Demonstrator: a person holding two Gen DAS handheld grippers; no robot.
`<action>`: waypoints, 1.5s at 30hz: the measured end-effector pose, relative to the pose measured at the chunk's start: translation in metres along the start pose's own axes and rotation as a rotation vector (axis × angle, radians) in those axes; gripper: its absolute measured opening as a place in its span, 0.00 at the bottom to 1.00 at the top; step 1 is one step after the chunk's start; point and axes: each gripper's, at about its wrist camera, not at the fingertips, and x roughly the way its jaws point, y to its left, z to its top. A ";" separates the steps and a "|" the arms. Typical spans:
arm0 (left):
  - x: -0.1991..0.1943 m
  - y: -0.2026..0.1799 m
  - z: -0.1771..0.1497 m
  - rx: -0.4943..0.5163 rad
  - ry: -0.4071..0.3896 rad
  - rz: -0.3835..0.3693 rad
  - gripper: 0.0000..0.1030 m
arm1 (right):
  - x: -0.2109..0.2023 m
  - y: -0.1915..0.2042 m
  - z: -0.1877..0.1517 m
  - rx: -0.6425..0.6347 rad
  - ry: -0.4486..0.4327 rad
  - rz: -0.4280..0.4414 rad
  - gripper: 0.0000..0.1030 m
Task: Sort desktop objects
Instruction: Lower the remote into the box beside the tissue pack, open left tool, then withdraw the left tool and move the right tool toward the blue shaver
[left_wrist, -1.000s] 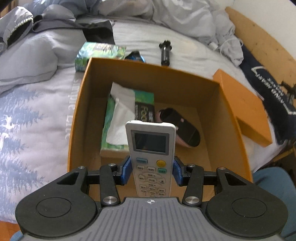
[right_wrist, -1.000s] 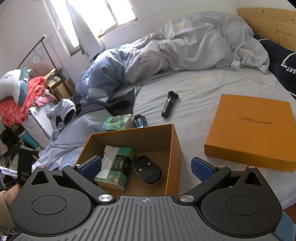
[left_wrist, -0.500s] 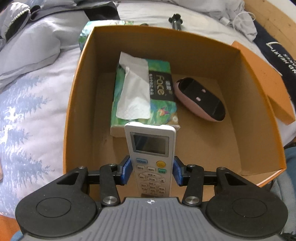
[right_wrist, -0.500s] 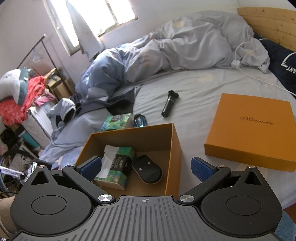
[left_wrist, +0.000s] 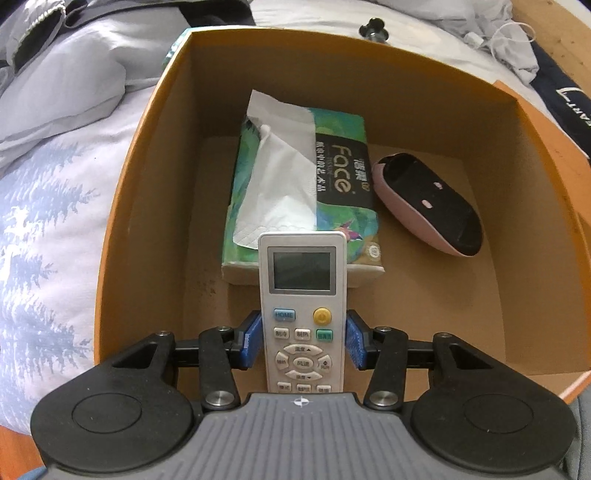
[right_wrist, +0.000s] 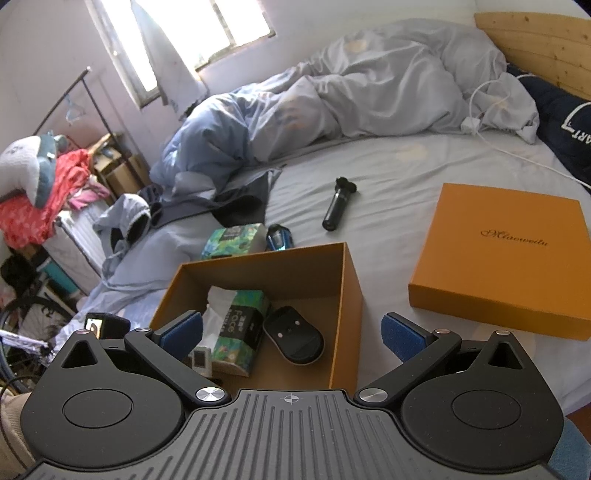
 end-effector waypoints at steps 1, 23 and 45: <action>0.000 0.000 0.000 0.002 0.002 0.008 0.47 | 0.000 0.000 0.000 -0.001 0.000 -0.001 1.00; -0.077 0.000 0.011 -0.026 -0.141 0.004 0.81 | -0.002 0.003 -0.005 -0.018 -0.013 -0.013 1.00; -0.197 -0.009 -0.024 -0.161 -0.758 -0.174 0.89 | -0.009 0.012 -0.006 -0.077 -0.028 -0.029 1.00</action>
